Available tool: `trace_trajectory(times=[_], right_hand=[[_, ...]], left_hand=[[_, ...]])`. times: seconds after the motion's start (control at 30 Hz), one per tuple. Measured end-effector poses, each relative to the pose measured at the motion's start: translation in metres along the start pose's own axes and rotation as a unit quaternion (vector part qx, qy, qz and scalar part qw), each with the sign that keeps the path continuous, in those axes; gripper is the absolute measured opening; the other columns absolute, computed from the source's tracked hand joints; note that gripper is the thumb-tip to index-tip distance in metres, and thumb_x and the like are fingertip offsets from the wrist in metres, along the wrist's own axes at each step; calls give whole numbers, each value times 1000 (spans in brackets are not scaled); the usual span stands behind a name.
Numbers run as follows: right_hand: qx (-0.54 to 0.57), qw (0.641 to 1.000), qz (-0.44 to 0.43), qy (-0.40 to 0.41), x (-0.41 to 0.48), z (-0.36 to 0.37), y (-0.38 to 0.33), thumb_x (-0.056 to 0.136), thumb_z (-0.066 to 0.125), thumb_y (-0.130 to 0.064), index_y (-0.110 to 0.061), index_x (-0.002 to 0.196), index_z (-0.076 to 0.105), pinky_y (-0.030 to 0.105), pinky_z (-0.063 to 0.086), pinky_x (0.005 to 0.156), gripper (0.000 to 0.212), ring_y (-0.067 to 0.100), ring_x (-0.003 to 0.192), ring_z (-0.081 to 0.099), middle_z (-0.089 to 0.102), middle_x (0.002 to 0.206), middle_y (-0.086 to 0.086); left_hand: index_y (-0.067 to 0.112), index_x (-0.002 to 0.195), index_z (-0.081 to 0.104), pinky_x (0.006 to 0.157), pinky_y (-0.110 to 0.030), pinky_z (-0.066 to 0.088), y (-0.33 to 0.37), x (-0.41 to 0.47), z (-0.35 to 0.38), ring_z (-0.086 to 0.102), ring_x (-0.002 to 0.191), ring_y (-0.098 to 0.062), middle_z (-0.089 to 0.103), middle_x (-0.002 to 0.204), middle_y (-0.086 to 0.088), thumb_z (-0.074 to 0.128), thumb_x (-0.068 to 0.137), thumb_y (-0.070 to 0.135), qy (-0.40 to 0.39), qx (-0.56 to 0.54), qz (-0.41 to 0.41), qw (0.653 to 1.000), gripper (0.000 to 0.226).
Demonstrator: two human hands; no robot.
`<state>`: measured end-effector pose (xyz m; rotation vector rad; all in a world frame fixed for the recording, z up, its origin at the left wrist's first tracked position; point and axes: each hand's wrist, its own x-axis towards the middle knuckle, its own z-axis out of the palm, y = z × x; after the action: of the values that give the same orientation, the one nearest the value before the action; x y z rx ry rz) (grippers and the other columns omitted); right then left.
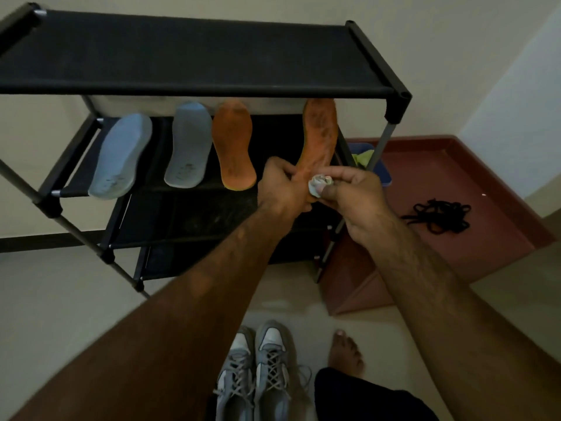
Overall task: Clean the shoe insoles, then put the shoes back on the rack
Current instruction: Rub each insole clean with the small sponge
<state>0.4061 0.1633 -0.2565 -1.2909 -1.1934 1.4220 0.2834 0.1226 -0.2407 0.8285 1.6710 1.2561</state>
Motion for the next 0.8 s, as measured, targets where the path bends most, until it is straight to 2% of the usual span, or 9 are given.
trace_trajectory(times=[0.1,0.2,0.33,0.43,0.5,0.6,0.67,0.73,0.8], right_hand=[[47,997,1,-56,-56,-2,4,81,76,13,-13,105,75,27,61,78,35,19,97,76,80,100,7],[28,995,17,-91,-116,0,24,80,77,11,-11,106,77,30,61,80,35,22,98,76,80,101,6],[-26,990,47,-134,-195,1,58,84,77,4,-17,100,80,27,60,75,26,19,91,77,80,99,4],[-101,986,11,-129,-249,8,88,83,81,1,-25,98,80,25,59,79,30,9,92,75,80,100,-6],[-163,979,-33,-116,-284,13,106,82,82,-1,-32,101,78,22,58,82,36,3,92,73,78,101,-12],[-271,945,-139,-119,-325,15,122,85,80,-6,-29,107,79,14,52,79,32,3,94,68,70,102,-17],[-329,918,-181,-129,-342,16,128,87,79,-11,-25,107,80,21,52,82,25,11,98,64,64,102,-11],[-376,894,-196,-144,-358,16,132,87,79,-12,-24,107,80,27,50,84,23,17,100,61,62,100,-7],[-406,876,-193,-173,-378,17,136,87,77,-11,-24,106,80,29,50,85,24,16,99,60,65,99,-7]], left_hand=[[12,133,43,79,-45,65,-18,-46,-22,73,97,-25,65,111,-8,80,85,7,-76,-97,-49,991,61],[7,131,57,84,-48,63,-51,-97,-52,71,108,-34,71,119,-18,54,80,-14,-167,-177,-89,966,55],[12,134,59,97,-58,54,-113,-158,-79,62,120,-44,64,130,-29,45,68,-15,-201,-274,-146,929,72],[-2,133,61,91,-48,35,-152,-211,-96,51,118,-45,59,132,-37,52,54,-9,-175,-328,-162,914,80],[-5,136,57,92,-43,37,-171,-243,-106,50,117,-44,60,133,-29,49,61,-11,-152,-401,-182,885,76],[-8,148,44,116,-42,38,-185,-282,-112,35,149,-39,42,156,-26,49,93,13,-164,-524,-204,810,60],[-7,142,53,120,-43,35,-191,-298,-115,31,152,-36,35,161,-24,42,105,36,-131,-570,-223,780,57],[-3,138,57,126,-46,25,-195,-315,-120,34,151,-34,40,158,-22,40,106,52,-110,-583,-228,772,66],[-5,132,62,121,-44,35,-198,-328,-125,48,142,-32,56,144,-21,37,103,61,-78,-570,-239,782,76]])
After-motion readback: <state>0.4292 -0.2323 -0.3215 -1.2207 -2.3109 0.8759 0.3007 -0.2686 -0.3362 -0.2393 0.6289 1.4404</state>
